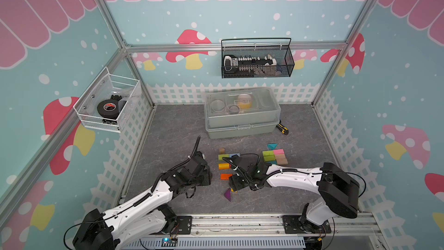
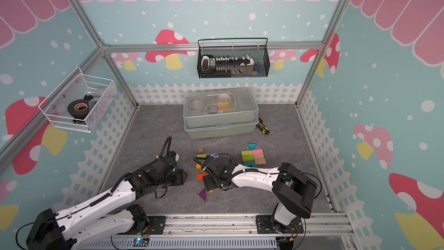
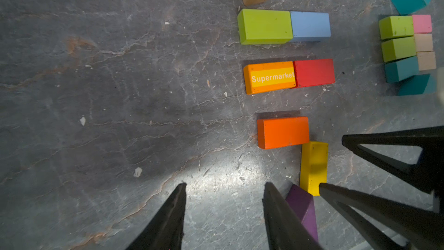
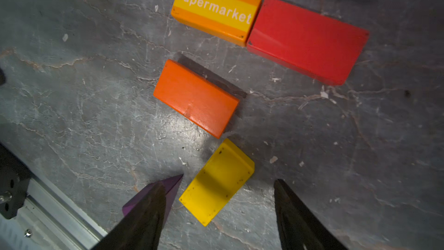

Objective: Assemble a piece of candy with building blocks
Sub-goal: Pick up the building block from the center of the board.

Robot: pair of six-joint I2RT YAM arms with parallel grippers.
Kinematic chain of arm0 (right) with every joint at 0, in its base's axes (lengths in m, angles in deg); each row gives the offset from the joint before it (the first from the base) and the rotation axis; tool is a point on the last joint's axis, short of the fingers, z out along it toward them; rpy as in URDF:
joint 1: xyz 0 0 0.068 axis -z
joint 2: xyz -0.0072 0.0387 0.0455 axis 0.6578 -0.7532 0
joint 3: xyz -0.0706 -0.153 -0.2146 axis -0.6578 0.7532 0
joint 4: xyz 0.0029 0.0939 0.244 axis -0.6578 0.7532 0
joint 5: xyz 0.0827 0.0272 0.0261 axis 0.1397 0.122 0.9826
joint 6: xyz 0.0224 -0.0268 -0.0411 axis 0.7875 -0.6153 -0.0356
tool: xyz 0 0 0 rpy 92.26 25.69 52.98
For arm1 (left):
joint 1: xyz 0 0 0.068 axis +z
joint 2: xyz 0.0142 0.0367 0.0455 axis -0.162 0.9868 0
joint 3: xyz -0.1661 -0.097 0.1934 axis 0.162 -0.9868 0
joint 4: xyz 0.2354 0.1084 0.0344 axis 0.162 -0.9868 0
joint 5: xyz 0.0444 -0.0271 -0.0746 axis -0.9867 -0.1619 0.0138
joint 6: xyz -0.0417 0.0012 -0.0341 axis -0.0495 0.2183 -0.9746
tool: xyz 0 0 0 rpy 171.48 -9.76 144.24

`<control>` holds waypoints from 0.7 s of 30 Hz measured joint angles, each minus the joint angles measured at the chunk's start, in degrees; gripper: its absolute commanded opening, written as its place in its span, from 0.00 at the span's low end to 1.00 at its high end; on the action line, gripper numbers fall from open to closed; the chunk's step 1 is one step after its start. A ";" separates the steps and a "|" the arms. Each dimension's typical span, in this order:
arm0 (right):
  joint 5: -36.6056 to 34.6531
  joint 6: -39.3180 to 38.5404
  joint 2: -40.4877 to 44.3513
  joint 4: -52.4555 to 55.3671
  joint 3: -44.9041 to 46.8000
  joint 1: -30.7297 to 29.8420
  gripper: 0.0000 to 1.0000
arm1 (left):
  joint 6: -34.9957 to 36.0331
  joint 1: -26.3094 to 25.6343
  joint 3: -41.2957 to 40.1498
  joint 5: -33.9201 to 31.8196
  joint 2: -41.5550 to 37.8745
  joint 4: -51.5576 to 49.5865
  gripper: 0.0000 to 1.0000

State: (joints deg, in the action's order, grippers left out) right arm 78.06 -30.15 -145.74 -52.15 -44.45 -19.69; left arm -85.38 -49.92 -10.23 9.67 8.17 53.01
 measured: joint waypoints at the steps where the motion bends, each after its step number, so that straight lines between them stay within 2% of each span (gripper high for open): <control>1: -0.57 0.02 -0.85 0.85 -0.76 -0.44 0.72 | 0.02 0.11 -0.11 0.00 0.00 0.02 0.52; 7: -3.28 -0.39 -5.35 4.85 -4.55 -2.71 0.68 | 0.44 0.26 -0.57 0.02 0.00 0.48 0.52; 15: -5.22 -2.97 -7.28 8.39 -5.46 -3.41 0.49 | 0.66 0.44 -1.20 0.31 0.42 1.31 0.52; 21: -5.84 -8.35 -7.23 8.81 -5.11 -3.37 0.38 | 0.87 0.46 -1.25 1.09 1.53 1.88 0.52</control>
State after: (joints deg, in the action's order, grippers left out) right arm 72.22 -38.50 -152.97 -43.34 -49.56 -23.05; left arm -84.51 -49.46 -11.48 10.76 9.70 54.89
